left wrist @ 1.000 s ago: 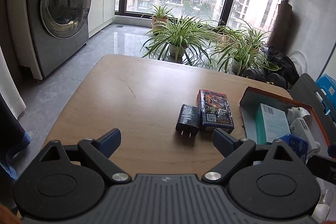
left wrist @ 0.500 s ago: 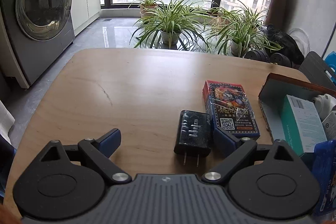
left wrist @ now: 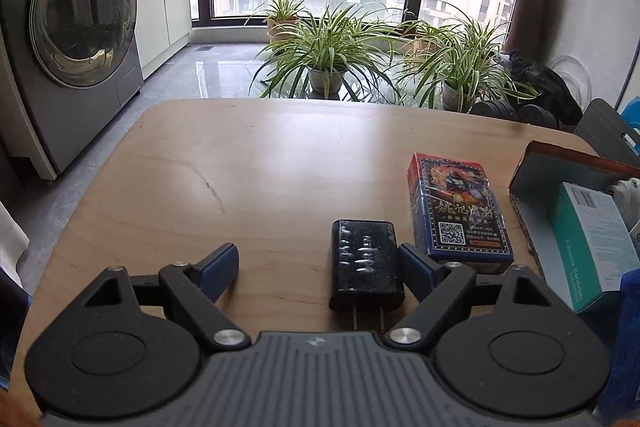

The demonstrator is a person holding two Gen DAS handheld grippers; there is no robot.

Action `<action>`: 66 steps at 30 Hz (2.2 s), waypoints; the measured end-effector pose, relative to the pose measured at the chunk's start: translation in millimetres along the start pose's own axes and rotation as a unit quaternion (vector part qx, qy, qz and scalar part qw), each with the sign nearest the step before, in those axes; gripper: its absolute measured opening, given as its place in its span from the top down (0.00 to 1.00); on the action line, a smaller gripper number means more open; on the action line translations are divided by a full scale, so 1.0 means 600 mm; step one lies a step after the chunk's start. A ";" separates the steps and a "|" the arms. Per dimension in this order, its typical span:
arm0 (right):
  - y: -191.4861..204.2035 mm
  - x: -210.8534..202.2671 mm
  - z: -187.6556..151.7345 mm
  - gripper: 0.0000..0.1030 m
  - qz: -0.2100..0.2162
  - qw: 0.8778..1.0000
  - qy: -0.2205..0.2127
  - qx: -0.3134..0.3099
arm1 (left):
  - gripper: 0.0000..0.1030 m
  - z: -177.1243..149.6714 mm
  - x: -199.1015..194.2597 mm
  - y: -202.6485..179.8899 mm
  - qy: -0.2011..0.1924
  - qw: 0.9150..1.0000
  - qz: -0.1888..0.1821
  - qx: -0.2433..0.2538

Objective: Organize rigid objects
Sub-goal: 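Close left tool on the black charger plug while right tool grasps the card box, then carry the black charger with left tool while right tool carries the card box over the tray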

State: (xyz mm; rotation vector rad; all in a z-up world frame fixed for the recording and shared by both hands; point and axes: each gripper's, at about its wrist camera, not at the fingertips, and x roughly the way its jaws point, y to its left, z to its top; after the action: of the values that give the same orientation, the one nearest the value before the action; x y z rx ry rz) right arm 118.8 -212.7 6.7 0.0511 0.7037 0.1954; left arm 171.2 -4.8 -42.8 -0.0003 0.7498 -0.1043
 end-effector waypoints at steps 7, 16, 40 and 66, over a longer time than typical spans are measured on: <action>0.018 0.045 0.024 0.17 0.021 0.999 0.024 0.015 | 0.65 0.002 -0.005 0.004 -0.016 0.999 -0.028 -0.001; 0.072 0.198 0.073 0.16 0.000 0.995 0.085 0.045 | 0.65 -0.003 -0.062 0.059 -0.036 0.998 -0.022 -0.046; 0.094 0.068 0.068 0.31 -0.006 1.000 0.021 0.016 | 0.65 -0.017 -0.173 0.051 -0.081 0.993 -0.037 -0.073; -0.062 -0.278 -0.114 0.31 -0.094 0.992 -0.058 0.066 | 0.65 -0.093 -0.313 -0.155 -0.091 0.988 -0.126 0.004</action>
State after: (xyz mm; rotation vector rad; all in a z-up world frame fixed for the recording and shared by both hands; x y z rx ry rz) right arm -43.8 -283.1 57.0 0.1219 0.6009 -0.0357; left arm -12.2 -77.4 47.8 -0.0967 0.5638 -0.3439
